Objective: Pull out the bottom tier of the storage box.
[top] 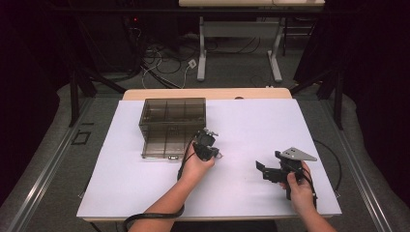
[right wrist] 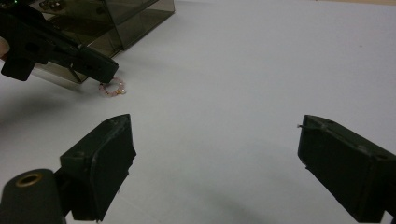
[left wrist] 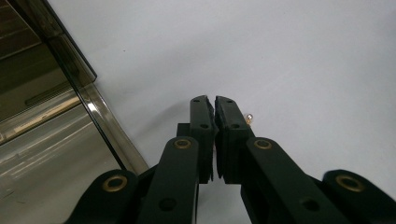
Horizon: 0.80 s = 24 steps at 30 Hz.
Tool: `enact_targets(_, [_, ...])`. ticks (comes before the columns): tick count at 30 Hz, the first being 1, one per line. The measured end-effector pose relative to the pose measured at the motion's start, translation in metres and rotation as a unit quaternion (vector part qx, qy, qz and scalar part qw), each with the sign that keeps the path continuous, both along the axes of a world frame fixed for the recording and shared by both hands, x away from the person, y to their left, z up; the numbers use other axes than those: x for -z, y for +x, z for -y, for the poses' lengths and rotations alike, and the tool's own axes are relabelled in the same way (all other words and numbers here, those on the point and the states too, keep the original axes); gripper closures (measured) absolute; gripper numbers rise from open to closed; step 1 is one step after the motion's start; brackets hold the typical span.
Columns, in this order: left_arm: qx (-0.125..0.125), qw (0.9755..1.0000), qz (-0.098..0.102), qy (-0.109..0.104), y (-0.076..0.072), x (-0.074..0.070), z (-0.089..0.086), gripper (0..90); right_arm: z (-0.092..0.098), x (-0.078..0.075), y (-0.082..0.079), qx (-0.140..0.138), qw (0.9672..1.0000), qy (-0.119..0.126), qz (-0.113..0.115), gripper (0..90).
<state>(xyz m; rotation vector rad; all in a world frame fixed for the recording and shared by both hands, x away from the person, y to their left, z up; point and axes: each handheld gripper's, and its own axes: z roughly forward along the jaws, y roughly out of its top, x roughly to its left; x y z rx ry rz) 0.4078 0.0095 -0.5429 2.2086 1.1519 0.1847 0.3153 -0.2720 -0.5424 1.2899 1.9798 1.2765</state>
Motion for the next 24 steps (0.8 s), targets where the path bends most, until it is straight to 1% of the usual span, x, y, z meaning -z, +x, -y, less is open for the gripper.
enact_targets(3, [0.001,1.0000,-0.004,-0.006,-0.001,-0.002,-0.001,86.7,0.000,0.000,0.000,0.001,1.0000,0.001,-0.001,10.4])
enact_targets(4, [-0.005,0.9999,-0.001,-0.009,-0.001,-0.002,0.000,86.7,0.000,0.000,0.000,0.001,1.0000,0.002,-0.001,10.4])
enact_targets(5, [-0.002,1.0000,0.002,-0.008,-0.001,-0.003,-0.001,86.7,0.000,0.000,0.000,0.001,1.0000,0.002,-0.001,10.4])
enact_targets(7, [-0.003,0.9999,0.004,-0.013,-0.002,-0.003,0.000,86.7,0.000,0.000,0.000,0.001,1.0000,0.001,-0.001,10.4])
enact_targets(8, [0.000,0.9999,0.001,-0.012,-0.002,-0.004,-0.001,86.8,0.000,0.000,0.000,0.001,1.0000,0.000,0.000,10.4])
enact_targets(9, [-0.003,0.9999,0.002,-0.013,-0.003,-0.005,-0.001,86.7,0.000,0.000,0.000,0.001,1.0000,0.000,-0.001,10.4])
enact_targets(12, [0.002,0.9999,0.008,-0.011,-0.003,-0.006,-0.002,86.7,0.000,0.000,0.000,0.001,1.0000,0.000,0.000,10.4])
enact_targets(13, [-0.007,0.9997,0.005,-0.021,-0.004,-0.006,-0.001,86.7,0.000,0.000,0.000,0.001,1.0000,0.001,-0.001,10.4])
enact_targets(14, [-0.004,0.9998,0.006,-0.020,-0.004,-0.007,-0.002,86.7,0.000,0.000,0.000,0.002,1.0000,0.001,-0.001,10.4])
enact_targets(16, [-0.007,0.9997,0.009,-0.023,-0.005,-0.008,-0.002,86.7,0.000,0.000,0.000,0.002,1.0000,0.000,-0.001,10.4])
enact_targets(17, [-0.002,0.9998,0.007,-0.021,-0.005,-0.009,-0.004,86.8,0.000,0.000,0.000,0.001,1.0000,0.000,-0.001,10.4])
enact_targets(18, [-0.002,0.9997,0.013,-0.020,-0.005,-0.009,-0.004,86.7,0.000,0.000,0.000,0.001,1.0000,0.000,-0.001,10.4])
enact_targets(20, [-0.008,0.9995,0.010,-0.028,-0.007,-0.010,-0.004,86.7,0.000,0.000,0.000,0.001,1.0000,0.000,-0.002,10.4])
enact_targets(22, [-0.003,0.9996,0.015,-0.025,-0.007,-0.011,-0.005,86.8,0.000,0.000,0.000,0.001,1.0000,0.001,-0.002,10.4])
enact_targets(24, [-0.005,0.9994,0.016,-0.030,-0.008,-0.012,-0.006,86.8,0.000,0.000,0.000,0.001,1.0000,0.001,-0.002,10.4])
